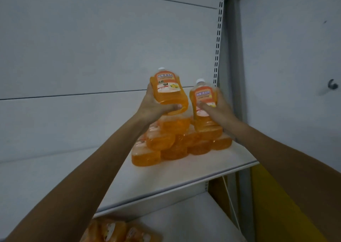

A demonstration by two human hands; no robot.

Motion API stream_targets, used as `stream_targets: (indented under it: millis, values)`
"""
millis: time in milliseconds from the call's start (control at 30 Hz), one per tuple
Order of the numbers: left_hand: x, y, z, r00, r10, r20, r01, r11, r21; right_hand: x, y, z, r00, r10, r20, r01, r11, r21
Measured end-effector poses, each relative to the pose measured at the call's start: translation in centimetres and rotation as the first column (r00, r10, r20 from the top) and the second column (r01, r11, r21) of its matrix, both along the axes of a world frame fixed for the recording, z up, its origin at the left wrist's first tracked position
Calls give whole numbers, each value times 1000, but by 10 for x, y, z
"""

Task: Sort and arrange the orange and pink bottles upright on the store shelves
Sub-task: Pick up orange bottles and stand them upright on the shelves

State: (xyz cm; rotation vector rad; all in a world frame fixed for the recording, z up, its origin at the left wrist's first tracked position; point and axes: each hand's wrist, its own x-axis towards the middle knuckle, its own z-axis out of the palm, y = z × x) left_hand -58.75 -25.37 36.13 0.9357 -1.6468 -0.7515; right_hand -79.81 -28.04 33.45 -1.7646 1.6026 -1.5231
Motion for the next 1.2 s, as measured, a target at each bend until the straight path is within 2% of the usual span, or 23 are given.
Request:
stream_targets:
  millis: [67,167,267,433,600,700,767,867,967,1033,1100,1200]
  values:
    - [-12,-6,5,995,90,43,-87,994,-59,-5,-21,6,999,53,-15,-52,997,62]
    - [-28,-18,0,978,193,79,-189,980,-58,-12,-43,10,986,144,87,-161,957,243]
    - [-41,-25,-16,937,295,185,-283,955,-87,-16,-56,7,967,219,128,-251,901,354]
    - [-58,-36,-18,789,484,379,-494,866,-79,-20,-79,9,950,295,105,-309,832,461]
    - [-61,-44,-14,668,511,541,-586,809,-40,-22,-83,14,940,335,64,-319,796,515]
    - [-61,-41,-13,751,414,514,-487,873,10,-19,-84,14,918,397,-3,-330,765,553]
    - [-62,-38,-17,786,417,456,-486,873,39,-19,-84,14,898,438,-39,-340,747,572]
    - [-60,-36,-21,767,491,413,-555,830,44,-21,-87,11,903,427,-45,-338,772,539]
    - [-55,-30,-22,753,521,403,-579,815,28,-24,-88,7,936,351,24,-321,822,470]
    - [-51,-26,-25,760,529,378,-584,811,40,-24,-88,4,961,269,62,-273,892,359]
    - [-47,-19,-28,748,551,370,-599,800,19,-23,-85,6,981,194,23,-194,959,205]
    - [-37,-8,-32,715,585,382,-633,774,-2,-21,-76,17,990,132,-55,-131,991,24]
